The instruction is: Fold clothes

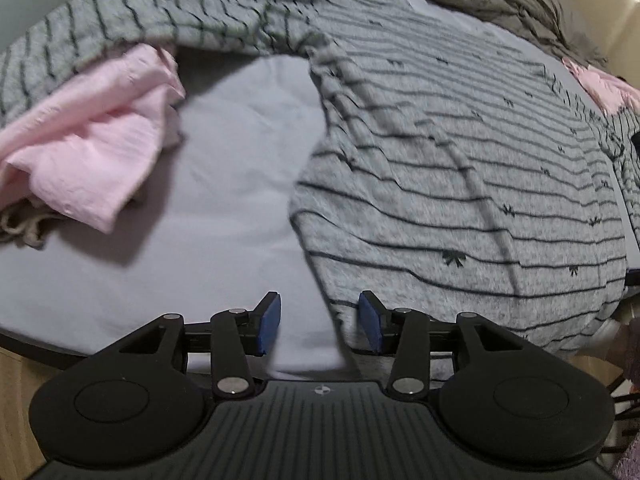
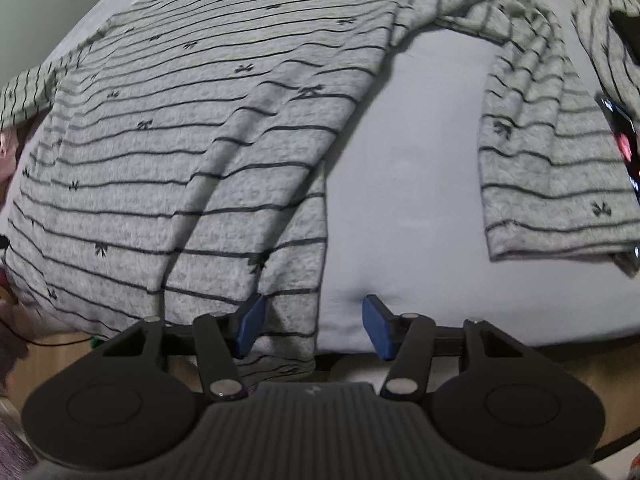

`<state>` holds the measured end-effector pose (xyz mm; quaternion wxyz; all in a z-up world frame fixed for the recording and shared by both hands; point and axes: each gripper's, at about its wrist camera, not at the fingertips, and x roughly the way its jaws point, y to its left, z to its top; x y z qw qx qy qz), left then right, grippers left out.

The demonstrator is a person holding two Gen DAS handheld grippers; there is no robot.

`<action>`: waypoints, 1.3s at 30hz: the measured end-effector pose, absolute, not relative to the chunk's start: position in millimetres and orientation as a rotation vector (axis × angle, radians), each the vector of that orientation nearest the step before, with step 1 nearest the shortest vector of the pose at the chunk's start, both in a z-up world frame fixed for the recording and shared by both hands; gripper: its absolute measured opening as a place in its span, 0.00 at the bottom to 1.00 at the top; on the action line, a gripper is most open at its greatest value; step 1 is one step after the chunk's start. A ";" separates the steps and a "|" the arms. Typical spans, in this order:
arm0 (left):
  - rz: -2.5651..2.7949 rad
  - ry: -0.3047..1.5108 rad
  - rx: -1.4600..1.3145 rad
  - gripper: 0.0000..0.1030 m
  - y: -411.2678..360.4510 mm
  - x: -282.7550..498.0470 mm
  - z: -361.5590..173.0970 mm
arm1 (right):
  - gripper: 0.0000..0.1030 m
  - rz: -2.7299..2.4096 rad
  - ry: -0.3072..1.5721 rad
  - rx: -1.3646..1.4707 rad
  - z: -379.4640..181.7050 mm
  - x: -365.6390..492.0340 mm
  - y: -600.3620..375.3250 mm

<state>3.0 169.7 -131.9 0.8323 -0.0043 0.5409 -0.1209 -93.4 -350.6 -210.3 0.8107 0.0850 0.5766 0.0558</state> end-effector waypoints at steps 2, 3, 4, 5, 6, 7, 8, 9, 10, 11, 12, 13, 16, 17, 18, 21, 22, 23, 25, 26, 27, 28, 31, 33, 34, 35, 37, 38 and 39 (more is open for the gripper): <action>-0.266 1.141 0.001 0.37 163.0 3.5 -135.7 | 0.23 0.140 1.223 0.190 -209.3 -93.9 -348.8; -0.270 1.131 0.015 0.28 160.0 3.6 -135.2 | 0.07 0.151 1.220 0.200 -208.4 -94.2 -348.7; -0.275 1.125 0.023 0.21 157.6 3.7 -134.3 | 0.05 0.154 1.218 0.203 -206.8 -95.2 -348.5; -0.284 1.128 0.017 0.09 156.9 4.2 -132.1 | 0.05 0.144 1.213 0.194 -204.2 -97.0 -348.2; -0.290 1.129 0.010 0.03 156.9 4.3 -129.6 | 0.04 0.133 1.209 0.184 -201.6 -98.9 -348.0; -0.286 1.125 0.002 0.03 158.4 3.1 -125.5 | 0.04 0.125 1.202 0.177 -198.0 -101.1 -348.1; -0.281 1.121 -0.006 0.02 159.9 2.0 -121.4 | 0.04 0.122 1.194 0.173 -192.1 -103.8 -349.1; -0.279 1.117 -0.018 0.02 161.9 0.6 -117.0 | 0.04 0.119 1.188 0.170 -185.4 -106.7 -350.7; -0.284 1.116 -0.036 0.02 165.0 -1.7 -111.3 | 0.04 0.113 1.184 0.172 -178.9 -110.2 -353.2; -0.287 1.116 -0.048 0.02 167.6 -4.5 -105.9 | 0.04 0.100 1.182 0.180 -172.5 -114.9 -356.2; -0.288 1.115 -0.055 0.02 169.3 -7.4 -101.7 | 0.04 0.086 1.186 0.194 -167.1 -119.7 -360.2; -0.290 1.114 -0.061 0.02 171.1 -10.3 -97.5 | 0.03 0.073 1.193 0.207 -162.7 -124.1 -364.7; -0.283 1.131 -0.071 0.02 173.3 -17.2 -93.9 | 0.00 0.009 1.218 0.209 -158.5 -128.7 -376.8; -0.279 1.141 -0.069 0.02 172.9 -17.8 -96.1 | 0.00 -0.011 1.227 0.208 -161.6 -127.5 -380.4; -0.275 1.152 -0.063 0.02 172.3 -17.2 -99.0 | 0.00 -0.032 1.236 0.206 -164.6 -126.3 -384.1; -0.258 1.188 -0.010 0.02 170.1 -15.7 -103.3 | 0.01 -0.031 1.262 0.227 -174.5 -125.3 -387.0; -0.244 1.192 0.028 0.02 168.8 -16.4 -103.2 | 0.04 -0.025 1.266 0.227 -176.2 -125.1 -385.2; -0.236 1.201 0.049 0.02 167.8 -16.9 -104.0 | 0.05 -0.019 1.268 0.227 -177.6 -125.3 -383.5; -0.236 1.241 0.058 0.00 167.3 -17.2 -108.5 | 0.05 -0.012 1.269 0.228 -179.5 -124.9 -380.4; -0.228 1.266 0.080 0.00 166.0 -17.1 -112.0 | 0.05 -0.011 1.269 0.228 -180.2 -124.4 -379.3; -0.217 1.282 0.112 0.00 164.4 -17.7 -115.4 | 0.05 -0.013 1.269 0.228 -180.9 -123.6 -378.5; -0.199 1.284 0.141 0.00 165.2 -18.6 -117.7 | 0.06 -0.013 1.268 0.228 -181.5 -122.6 -378.1; -0.170 1.233 0.136 0.00 172.7 -18.9 -116.2 | 0.10 -0.005 1.275 0.229 -184.6 -120.9 -375.3; -0.178 1.202 0.099 0.00 178.6 -17.3 -114.1 | 0.36 0.000 1.281 0.218 -187.3 -120.9 -371.6; -0.179 1.190 0.088 0.00 181.0 -16.5 -113.7 | 0.50 0.001 1.279 0.208 -188.0 -120.9 -368.9; -0.176 1.188 0.096 0.04 181.4 -16.0 -115.1 | 0.50 0.007 1.277 0.196 -188.5 -120.7 -365.9; -0.196 1.206 0.071 0.13 181.2 -15.7 -118.8 | 0.50 0.033 1.274 0.171 -188.8 -119.3 -359.5; -0.214 1.217 0.049 0.22 181.0 -15.5 -120.9 | 0.50 0.045 1.270 0.164 -188.4 -118.8 -356.3; -0.231 1.227 0.029 0.29 180.4 -15.7 -122.9 | 0.50 0.055 1.266 0.158 -187.9 -118.0 -353.4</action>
